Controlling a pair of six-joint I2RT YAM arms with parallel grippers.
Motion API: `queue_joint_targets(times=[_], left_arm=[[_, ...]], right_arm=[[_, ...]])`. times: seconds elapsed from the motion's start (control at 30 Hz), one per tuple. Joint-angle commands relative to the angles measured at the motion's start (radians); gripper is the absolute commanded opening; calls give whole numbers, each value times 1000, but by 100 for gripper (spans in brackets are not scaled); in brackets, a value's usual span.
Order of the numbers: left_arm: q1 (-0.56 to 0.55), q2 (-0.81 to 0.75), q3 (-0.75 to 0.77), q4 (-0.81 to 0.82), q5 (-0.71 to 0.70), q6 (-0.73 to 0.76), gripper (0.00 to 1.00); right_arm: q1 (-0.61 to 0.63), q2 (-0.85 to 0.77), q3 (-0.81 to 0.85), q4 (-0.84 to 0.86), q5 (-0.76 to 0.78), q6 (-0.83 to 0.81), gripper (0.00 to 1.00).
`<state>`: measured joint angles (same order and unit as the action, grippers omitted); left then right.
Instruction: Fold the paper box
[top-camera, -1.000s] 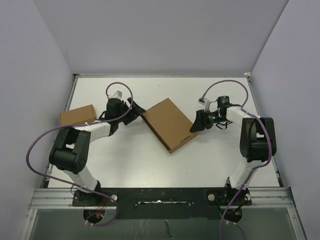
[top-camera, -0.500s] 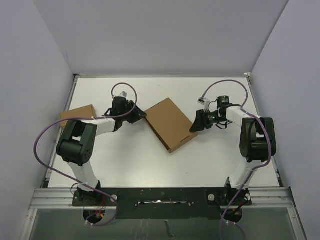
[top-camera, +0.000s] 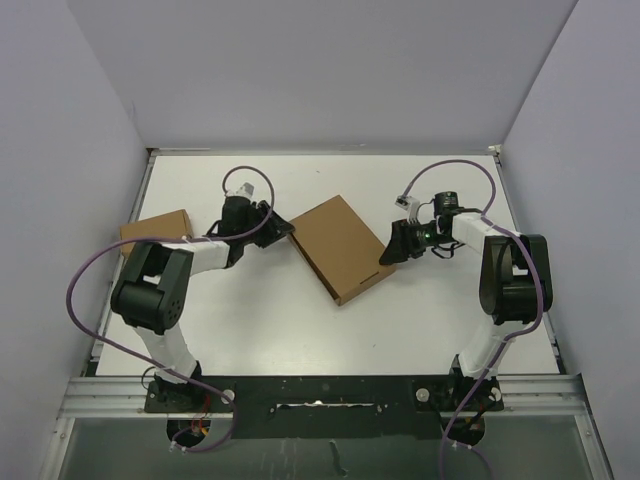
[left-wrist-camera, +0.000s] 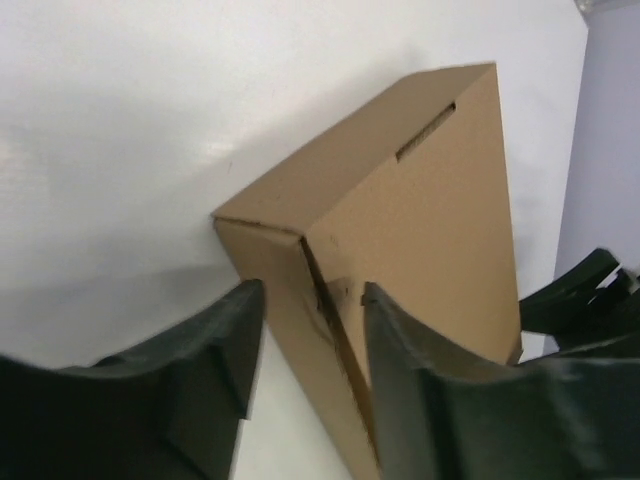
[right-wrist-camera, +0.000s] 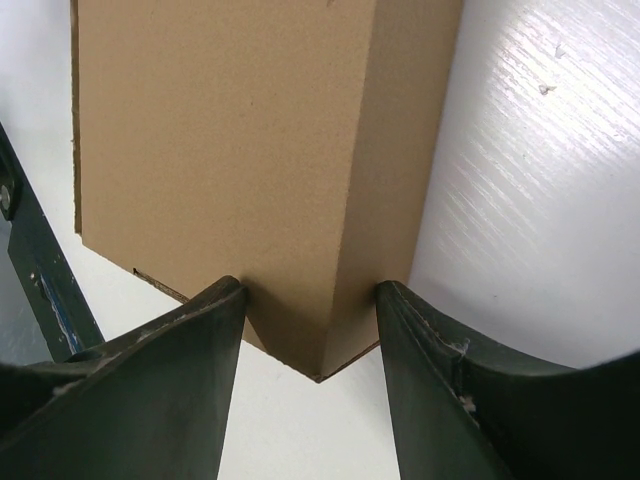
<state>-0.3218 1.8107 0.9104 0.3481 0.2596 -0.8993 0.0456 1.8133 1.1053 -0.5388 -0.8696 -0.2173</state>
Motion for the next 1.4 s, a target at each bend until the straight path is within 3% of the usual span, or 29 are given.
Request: queue_joint_targets(times=[0.0,0.13,0.2,0.3,0.57,0.7,1.17,1.37], left_arm=[[-6,-199,-69,24,-19,58,49],[-21,-358,-179,22,-29,50,63],[-48,-421,-249,37,-32,-3,65],[-153,-489,-352,75,-81,-111,68],[-502,-533,-498,94,-403,-414,70],[-580,-466,-493,123,-472,-483,70],[-667,-268,-333,76,-521,-582,65],[-673,-240,-305,34,-534,-607,55]], right_arm=[[3,13,9,-1,56,-39,53],[3,14,10,-2,55,-39,53],[3,13,9,-2,54,-39,53],[4,14,9,0,54,-39,53],[3,16,7,0,57,-37,53],[5,15,6,1,58,-37,53],[8,14,7,0,58,-39,53],[10,15,7,0,59,-39,53]])
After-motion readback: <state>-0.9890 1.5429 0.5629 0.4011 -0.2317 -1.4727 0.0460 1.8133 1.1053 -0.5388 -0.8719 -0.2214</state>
